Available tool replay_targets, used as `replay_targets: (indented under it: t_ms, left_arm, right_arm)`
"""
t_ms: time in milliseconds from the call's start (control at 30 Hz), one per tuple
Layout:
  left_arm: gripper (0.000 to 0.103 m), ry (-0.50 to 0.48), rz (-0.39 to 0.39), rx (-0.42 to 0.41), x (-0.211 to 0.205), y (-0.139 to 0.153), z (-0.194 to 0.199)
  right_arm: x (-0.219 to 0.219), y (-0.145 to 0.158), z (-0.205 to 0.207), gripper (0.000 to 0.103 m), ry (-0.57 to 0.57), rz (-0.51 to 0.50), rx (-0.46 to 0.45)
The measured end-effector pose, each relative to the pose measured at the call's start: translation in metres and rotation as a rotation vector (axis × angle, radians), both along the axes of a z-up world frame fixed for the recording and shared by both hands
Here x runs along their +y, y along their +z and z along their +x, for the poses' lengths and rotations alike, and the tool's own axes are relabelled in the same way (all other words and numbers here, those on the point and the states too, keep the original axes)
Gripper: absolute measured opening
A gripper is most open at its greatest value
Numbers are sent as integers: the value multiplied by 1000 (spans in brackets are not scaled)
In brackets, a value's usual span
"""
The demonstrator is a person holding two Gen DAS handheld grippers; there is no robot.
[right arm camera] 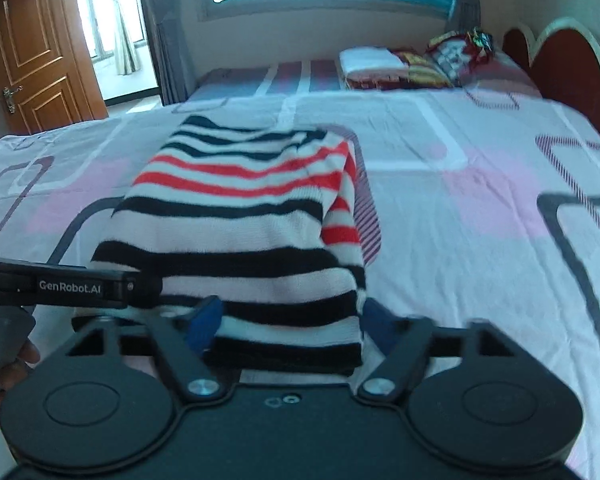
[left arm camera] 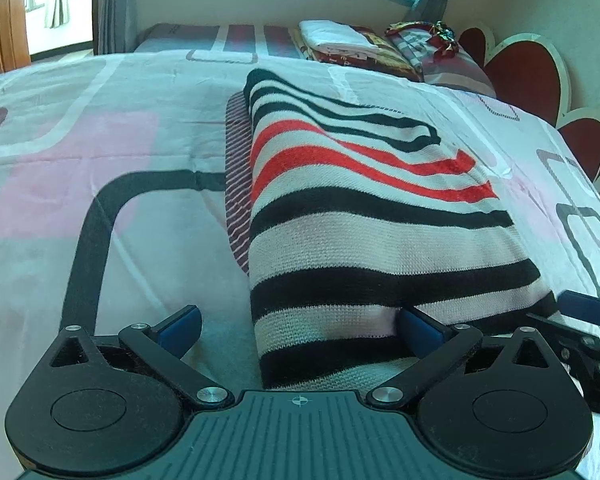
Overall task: Fold small clothes
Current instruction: 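Close both tools on the striped strip's end and lift it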
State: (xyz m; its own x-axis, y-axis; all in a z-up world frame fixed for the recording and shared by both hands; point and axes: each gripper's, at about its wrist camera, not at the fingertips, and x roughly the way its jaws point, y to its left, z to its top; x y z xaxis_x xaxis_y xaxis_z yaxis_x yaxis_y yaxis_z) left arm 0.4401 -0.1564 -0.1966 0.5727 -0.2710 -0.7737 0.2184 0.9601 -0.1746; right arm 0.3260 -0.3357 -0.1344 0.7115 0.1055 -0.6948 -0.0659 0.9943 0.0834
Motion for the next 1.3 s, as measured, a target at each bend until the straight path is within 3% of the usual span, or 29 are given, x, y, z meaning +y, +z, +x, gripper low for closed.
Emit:
replay_targets:
  t_ms: [133, 267, 500, 1033, 1300]
  left_arm:
    - [103, 10, -8, -11, 1, 9, 2]
    - [103, 39, -38, -23, 1, 19, 13]
    - [103, 42, 3, -17, -18, 25, 34]
    - [103, 27, -11, -5, -33, 13, 55]
    - [103, 26, -45, 17, -34, 5, 64]
  right_arm:
    - [-13, 1, 10, 72, 31, 55, 9]
    - [-37, 3, 25, 72, 4, 176, 21]
    - [-57, -6, 62, 77, -6, 257, 58]
    - [-58, -30, 93, 90, 44, 288, 88]
    - [-60, -38, 99, 90, 66, 333, 93]
